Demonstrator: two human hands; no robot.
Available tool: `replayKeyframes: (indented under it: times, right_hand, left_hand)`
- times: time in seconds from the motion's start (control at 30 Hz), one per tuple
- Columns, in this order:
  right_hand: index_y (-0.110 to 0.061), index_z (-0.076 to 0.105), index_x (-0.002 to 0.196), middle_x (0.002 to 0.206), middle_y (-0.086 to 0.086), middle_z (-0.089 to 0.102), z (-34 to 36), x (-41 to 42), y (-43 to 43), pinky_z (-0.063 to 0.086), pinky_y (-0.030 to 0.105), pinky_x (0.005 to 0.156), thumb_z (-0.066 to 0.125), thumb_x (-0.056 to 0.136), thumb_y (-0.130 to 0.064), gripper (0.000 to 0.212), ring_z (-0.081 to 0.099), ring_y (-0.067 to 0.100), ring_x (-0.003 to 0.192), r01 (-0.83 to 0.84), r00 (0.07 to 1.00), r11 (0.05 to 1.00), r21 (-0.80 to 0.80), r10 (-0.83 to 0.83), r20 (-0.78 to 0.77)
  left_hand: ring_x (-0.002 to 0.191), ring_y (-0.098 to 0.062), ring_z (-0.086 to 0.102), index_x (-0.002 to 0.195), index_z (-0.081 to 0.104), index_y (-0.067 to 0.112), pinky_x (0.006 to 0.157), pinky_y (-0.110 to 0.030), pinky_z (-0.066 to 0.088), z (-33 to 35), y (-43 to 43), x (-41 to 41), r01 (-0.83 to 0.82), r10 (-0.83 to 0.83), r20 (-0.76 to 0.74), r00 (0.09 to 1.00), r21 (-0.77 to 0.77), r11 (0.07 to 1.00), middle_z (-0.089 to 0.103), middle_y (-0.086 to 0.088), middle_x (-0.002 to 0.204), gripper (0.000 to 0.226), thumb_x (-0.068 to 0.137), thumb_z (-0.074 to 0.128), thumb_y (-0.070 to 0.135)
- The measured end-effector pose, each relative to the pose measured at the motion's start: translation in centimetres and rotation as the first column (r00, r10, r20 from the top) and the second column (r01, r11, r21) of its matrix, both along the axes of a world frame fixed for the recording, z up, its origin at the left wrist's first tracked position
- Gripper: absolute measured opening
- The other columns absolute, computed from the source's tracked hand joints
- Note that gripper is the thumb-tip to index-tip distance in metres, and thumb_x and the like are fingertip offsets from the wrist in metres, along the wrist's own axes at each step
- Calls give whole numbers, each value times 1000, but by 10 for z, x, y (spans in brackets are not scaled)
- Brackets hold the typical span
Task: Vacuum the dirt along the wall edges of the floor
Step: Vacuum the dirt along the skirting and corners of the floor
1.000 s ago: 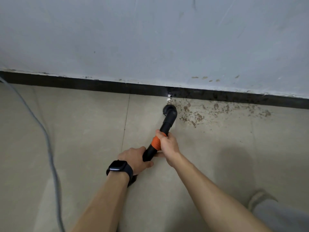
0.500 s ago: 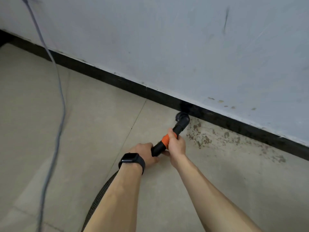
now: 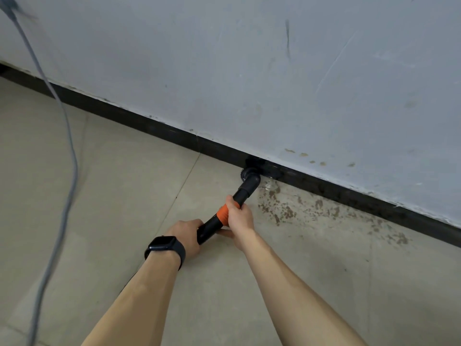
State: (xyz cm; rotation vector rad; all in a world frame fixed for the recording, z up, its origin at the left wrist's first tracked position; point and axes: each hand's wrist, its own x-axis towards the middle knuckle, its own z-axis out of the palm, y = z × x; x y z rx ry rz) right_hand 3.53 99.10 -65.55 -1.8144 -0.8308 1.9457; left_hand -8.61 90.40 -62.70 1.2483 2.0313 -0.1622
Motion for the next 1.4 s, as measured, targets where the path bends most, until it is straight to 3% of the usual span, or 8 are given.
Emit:
replayKeyframes:
  times: [0.27, 0.43, 0.67, 0.8, 0.97, 1.13, 1.27, 1.4]
  right_hand:
    - [-13, 53, 116, 107, 7, 62, 7, -42, -35, 63, 38, 55, 60, 100, -48, 39, 70, 25, 93, -69, 998, 998, -15, 69, 1]
    - [-16, 51, 115, 109, 11, 65, -4, -72, -82, 65, 49, 69, 61, 93, -59, 49, 70, 29, 93, -152, 983, 988, 2, 150, 108]
    - [-10, 50, 118, 112, 12, 62, 16, -82, -63, 63, 42, 52, 66, 95, -51, 50, 70, 28, 83, -159, 980, 987, -10, 159, 116]
    - [-11, 52, 117, 110, 12, 64, 22, -63, -37, 64, 42, 55, 67, 95, -51, 49, 72, 29, 85, -114, 984, 993, 18, 111, 141]
    - [-11, 51, 119, 103, 8, 62, 14, -33, -49, 63, 39, 55, 66, 97, -47, 45, 70, 27, 86, -18, 994, 1000, 0, 18, 105]
    - [-12, 59, 103, 106, 16, 68, -4, -17, -99, 64, 51, 75, 74, 82, -50, 46, 72, 32, 96, 128, 992, 991, -40, -128, 3]
    - [-19, 57, 98, 104, 11, 66, -8, -5, -130, 63, 53, 81, 69, 95, -35, 20, 70, 32, 100, 234, 969, 968, -90, -240, -60]
    - [-16, 55, 111, 108, 8, 64, -5, 7, -140, 63, 50, 82, 67, 94, -43, 34, 68, 27, 101, 322, 946, 942, -96, -323, 2]
  left_hand:
    - [93, -26, 64, 124, 53, 31, 71, -29, 50, 10, -31, -38, -55, 50, -60, 997, -81, 995, 62, -4, 99, 41, 84, 59, 23]
    - [86, -22, 62, 118, 55, 31, 69, -28, 49, 10, -70, -61, -75, 65, -63, 996, -185, 980, 57, 3, 89, 43, 78, 70, 31]
    - [83, -21, 60, 114, 57, 29, 71, -27, 48, 18, -74, -66, -144, 141, -46, 989, -61, 988, 59, 3, 88, 38, 79, 71, 36]
    - [87, -23, 61, 112, 56, 25, 71, -28, 46, 24, -49, -42, -92, 92, -12, 996, -21, 996, 59, 0, 92, 36, 82, 71, 39]
    - [93, -26, 64, 113, 58, 23, 68, -30, 45, 24, -31, -27, 100, -110, -72, 991, -136, 986, 65, -4, 103, 45, 74, 78, 37]
    - [99, -26, 62, 114, 56, 25, 70, -30, 45, 28, -48, -33, 257, -291, -77, 954, -292, 921, 64, -3, 109, 53, 70, 82, 39]
    - [96, -24, 61, 107, 55, 24, 73, -32, 49, 21, -65, -31, 255, -282, -42, 958, -322, 912, 64, 0, 104, 56, 63, 86, 41]
    - [88, -24, 61, 100, 53, 24, 65, -30, 44, 19, -68, -13, 283, -315, -86, 945, -264, 922, 58, 1, 91, 47, 67, 85, 36]
